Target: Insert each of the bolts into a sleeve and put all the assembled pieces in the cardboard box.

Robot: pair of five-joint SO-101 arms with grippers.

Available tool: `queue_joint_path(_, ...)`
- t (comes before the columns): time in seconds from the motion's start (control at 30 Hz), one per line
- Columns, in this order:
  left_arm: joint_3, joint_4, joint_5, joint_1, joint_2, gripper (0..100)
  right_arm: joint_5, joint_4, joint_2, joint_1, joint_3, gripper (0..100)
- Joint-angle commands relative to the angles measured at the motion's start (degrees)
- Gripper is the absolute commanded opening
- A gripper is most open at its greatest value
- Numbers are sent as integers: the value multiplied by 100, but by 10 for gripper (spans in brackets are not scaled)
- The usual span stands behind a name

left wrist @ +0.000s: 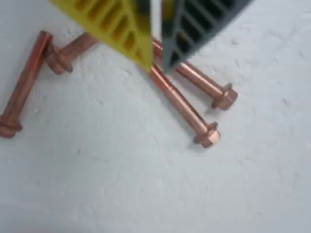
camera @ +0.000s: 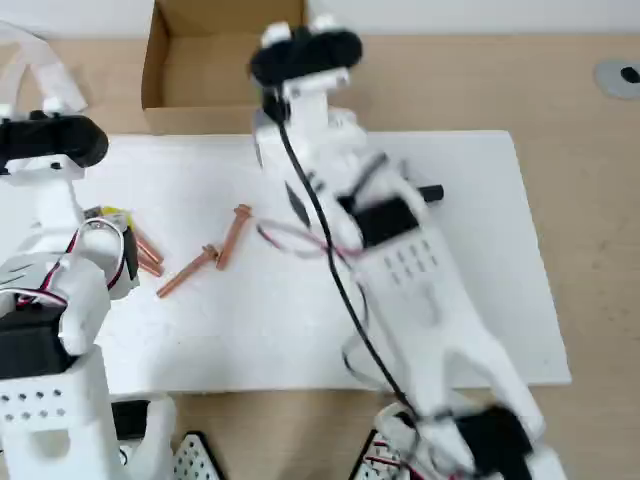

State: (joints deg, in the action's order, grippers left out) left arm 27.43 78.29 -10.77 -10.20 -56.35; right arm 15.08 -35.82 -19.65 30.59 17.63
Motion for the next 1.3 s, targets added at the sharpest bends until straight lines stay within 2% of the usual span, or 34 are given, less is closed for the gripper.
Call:
queue_joint_path(0.0, 97, -123, -44, -88, 13, 12, 62, 211, 1121, -171, -1402, 9)
queue_joint_path(0.23, 431, -123, -44, -62, 13, 12, 26, 211, 2993, -198, -3213, 9)
queue_joint_path(0.63, 536, -123, -44, -97, 13, 12, 9, 211, 6009, -769, -6316, 9)
queue_joint_path(0.93, 536, -105, -18, -97, 13, 12, -527, 167, 8303, -963, -8963, 11)
queue_joint_path(1.27, 826, -114, -35, -97, 4, 12, -615, 0, 9798, -989, -10431, 12)
